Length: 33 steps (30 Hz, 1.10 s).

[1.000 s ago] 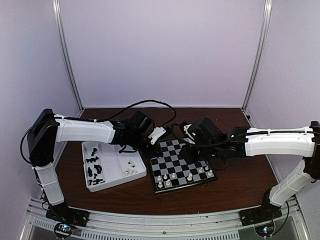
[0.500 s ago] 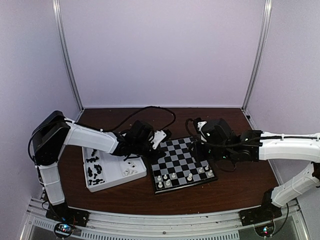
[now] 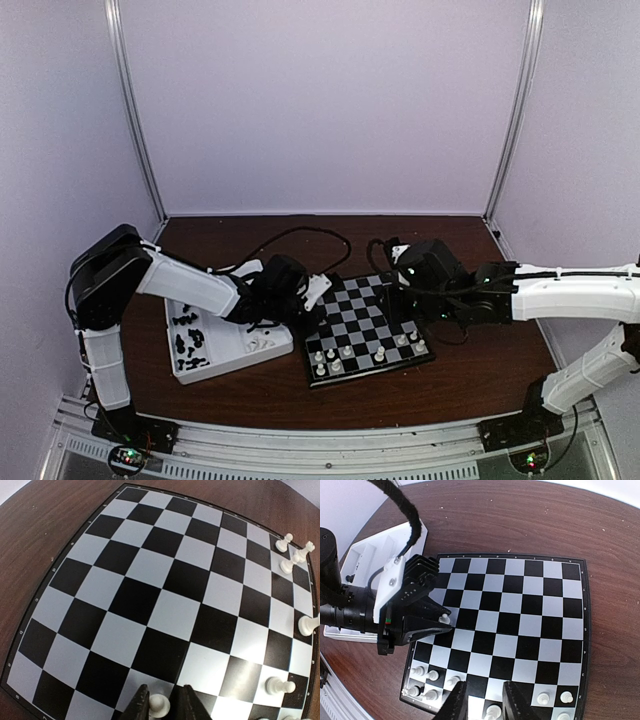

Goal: Set up the chess pieces on the board
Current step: Place the chess piece on the chessboard, then pick up the chess piece from the chessboard.

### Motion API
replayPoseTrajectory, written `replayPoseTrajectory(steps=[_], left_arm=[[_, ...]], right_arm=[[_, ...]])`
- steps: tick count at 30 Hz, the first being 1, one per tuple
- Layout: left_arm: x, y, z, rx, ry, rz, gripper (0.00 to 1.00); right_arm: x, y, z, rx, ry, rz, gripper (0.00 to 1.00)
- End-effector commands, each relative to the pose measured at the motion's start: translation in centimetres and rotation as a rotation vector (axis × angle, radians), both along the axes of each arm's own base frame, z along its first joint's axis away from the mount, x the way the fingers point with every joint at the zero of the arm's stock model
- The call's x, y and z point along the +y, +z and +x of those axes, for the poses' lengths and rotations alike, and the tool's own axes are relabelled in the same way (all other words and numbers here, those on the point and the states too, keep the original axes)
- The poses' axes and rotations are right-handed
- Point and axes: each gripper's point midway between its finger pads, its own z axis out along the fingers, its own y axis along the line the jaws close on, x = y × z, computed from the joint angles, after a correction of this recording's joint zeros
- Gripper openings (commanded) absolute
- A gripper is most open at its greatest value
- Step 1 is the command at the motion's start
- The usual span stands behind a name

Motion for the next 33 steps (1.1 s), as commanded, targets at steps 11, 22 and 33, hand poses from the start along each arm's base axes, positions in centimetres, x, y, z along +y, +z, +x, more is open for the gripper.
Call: replayPoseTrajectory(steps=[11,22,33], left_arm=[[1.0,2.0,0.0,0.009,0.099,-0.014,0.39],[2.4,2.2,-0.8,0.168,0.154,0.164,0.33],[2.0,1.5,-0.3,0.208,0.159,0.239,0.29]], right_arm=[[0.8,-0.2,0.6,0.009,-0.009,0.013,0.26],[1.4,-1.0,0.4,0.044,0.016,0.002,0.26],[1.4,-0.9,0.4,0.042,0.015,0.006,0.26]])
